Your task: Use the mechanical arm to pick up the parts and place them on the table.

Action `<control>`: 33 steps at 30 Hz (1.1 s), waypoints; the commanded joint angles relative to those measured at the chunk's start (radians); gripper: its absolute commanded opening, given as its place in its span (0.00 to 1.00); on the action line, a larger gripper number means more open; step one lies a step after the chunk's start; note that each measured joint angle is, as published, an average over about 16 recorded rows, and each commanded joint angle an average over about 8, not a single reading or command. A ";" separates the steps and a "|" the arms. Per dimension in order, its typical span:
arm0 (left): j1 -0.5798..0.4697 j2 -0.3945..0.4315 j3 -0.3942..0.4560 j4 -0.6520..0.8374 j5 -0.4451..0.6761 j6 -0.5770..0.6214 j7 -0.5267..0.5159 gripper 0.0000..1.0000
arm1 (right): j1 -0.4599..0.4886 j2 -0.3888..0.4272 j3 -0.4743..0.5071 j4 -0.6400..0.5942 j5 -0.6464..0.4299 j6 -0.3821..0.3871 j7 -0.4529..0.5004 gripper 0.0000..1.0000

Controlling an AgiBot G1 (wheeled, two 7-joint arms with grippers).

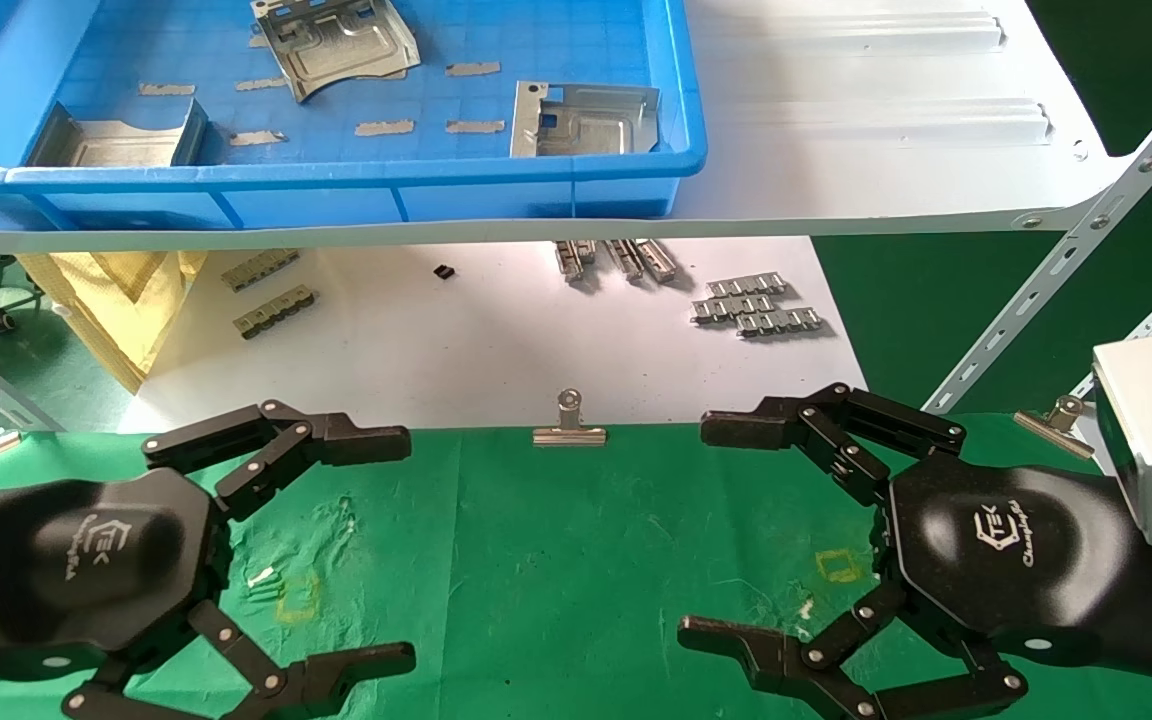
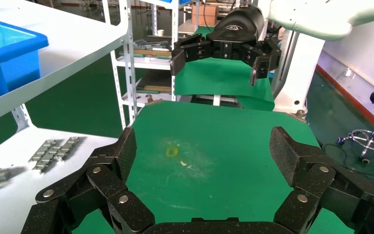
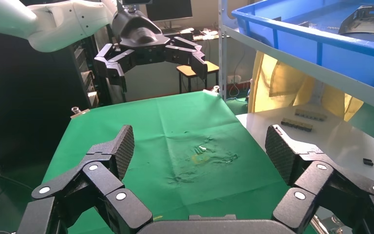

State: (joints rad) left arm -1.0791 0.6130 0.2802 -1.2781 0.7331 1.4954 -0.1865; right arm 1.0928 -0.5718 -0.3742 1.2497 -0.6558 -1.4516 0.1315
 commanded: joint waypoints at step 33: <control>0.000 0.000 0.000 0.000 0.000 0.000 0.000 1.00 | 0.000 0.000 0.000 0.000 0.000 0.000 0.000 0.00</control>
State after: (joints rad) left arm -1.0791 0.6130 0.2802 -1.2781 0.7331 1.4954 -0.1865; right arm 1.0928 -0.5718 -0.3742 1.2497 -0.6558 -1.4516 0.1315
